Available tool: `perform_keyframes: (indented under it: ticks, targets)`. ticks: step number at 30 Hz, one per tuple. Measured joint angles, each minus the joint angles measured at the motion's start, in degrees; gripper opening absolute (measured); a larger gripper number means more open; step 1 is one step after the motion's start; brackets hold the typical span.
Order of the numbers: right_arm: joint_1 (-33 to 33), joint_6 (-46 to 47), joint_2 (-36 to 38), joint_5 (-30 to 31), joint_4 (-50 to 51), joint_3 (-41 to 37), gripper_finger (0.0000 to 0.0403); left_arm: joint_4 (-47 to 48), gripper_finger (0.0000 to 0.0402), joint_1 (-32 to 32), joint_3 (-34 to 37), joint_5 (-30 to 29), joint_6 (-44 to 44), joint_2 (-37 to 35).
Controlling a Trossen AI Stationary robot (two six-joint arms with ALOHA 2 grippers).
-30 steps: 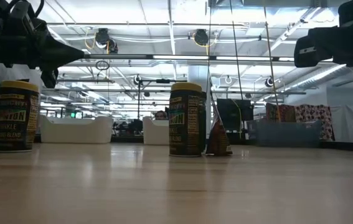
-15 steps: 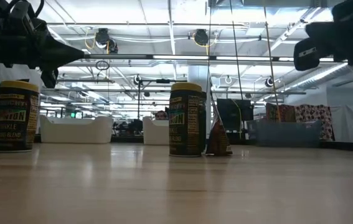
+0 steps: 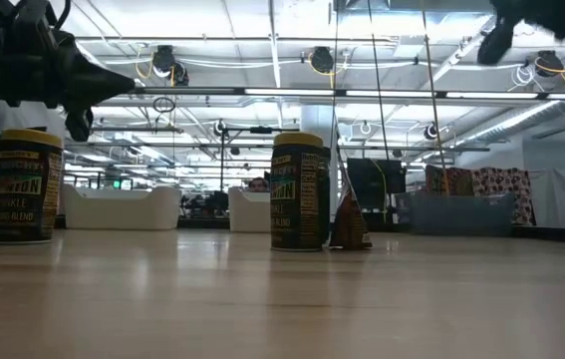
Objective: Sort spices by type
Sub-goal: Put the top right orange seasoning bag into the black bin
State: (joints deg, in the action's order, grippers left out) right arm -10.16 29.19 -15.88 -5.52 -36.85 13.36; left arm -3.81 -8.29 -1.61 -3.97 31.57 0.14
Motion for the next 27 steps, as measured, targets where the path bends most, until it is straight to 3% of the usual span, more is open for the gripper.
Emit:
perform_keyframes:
  ticks: [7, 13, 23, 27]
  targets:
    - [1.88, -4.43, -13.52, 0.99, 3.13, 13.46, 0.0, -3.53, 0.0006, 0.02, 0.0, -4.27, 5.61, 0.0]
    - [3.09, -3.96, -27.62, 0.79, 9.68, 22.39, 0.0, -8.43, 0.0006, 0.02, 0.0, -3.75, 8.53, 0.0]
    - [3.15, 13.17, -40.86, 0.94, 8.54, 29.53, 0.0, -25.8, 0.0006, 0.02, 0.0, -4.46, 5.52, 0.0]
    - [2.95, 15.28, -43.09, -2.11, 8.37, 31.78, 0.0, -24.23, 0.0006, 0.0, -1.69, -3.09, 5.14, 0.42]
